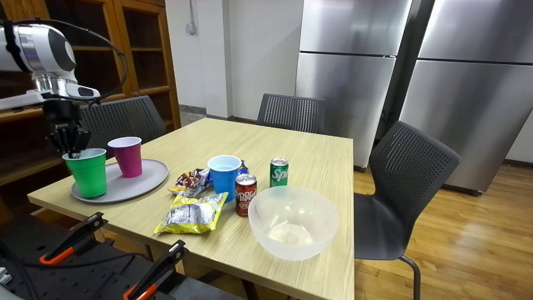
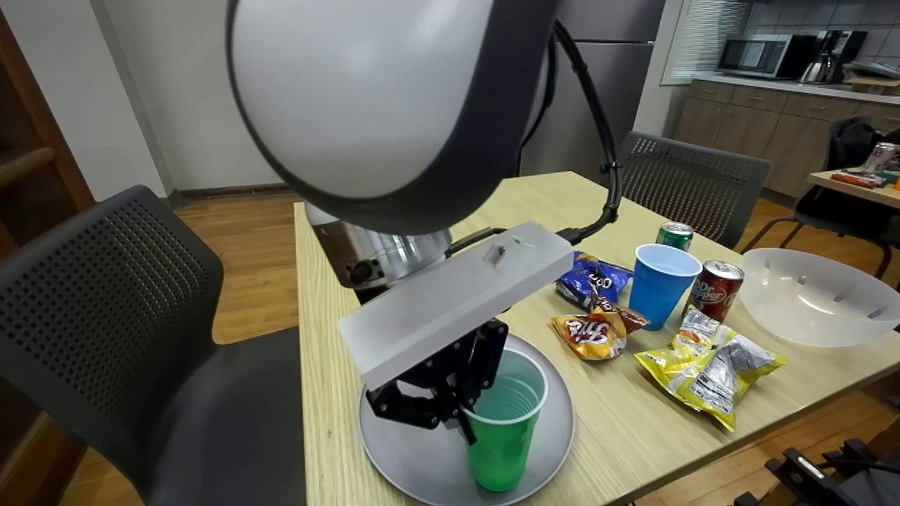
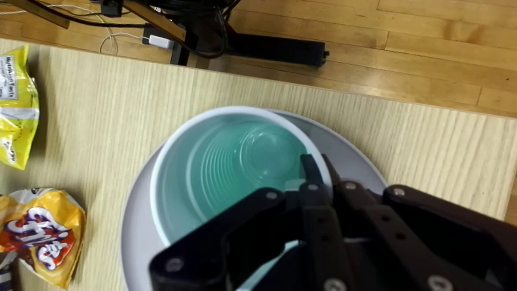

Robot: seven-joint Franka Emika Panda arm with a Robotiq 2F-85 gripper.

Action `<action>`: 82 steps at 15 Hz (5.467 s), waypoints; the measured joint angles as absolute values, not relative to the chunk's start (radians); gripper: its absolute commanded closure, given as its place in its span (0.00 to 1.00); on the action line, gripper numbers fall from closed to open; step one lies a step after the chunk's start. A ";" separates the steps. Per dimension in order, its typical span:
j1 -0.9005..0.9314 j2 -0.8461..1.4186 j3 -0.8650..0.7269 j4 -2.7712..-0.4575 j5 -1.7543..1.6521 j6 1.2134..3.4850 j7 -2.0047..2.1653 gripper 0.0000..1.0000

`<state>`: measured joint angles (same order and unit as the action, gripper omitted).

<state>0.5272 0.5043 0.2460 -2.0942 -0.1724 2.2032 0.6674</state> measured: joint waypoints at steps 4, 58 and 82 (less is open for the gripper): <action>0.536 0.535 0.243 -2.054 -0.173 2.204 0.662 0.99; 0.229 0.134 0.165 -2.353 0.042 2.438 0.275 0.00; 0.030 -0.034 -0.017 -2.502 0.053 2.442 0.237 0.00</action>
<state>0.0295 -0.0339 -0.0166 -2.5016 0.0534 2.4416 0.2372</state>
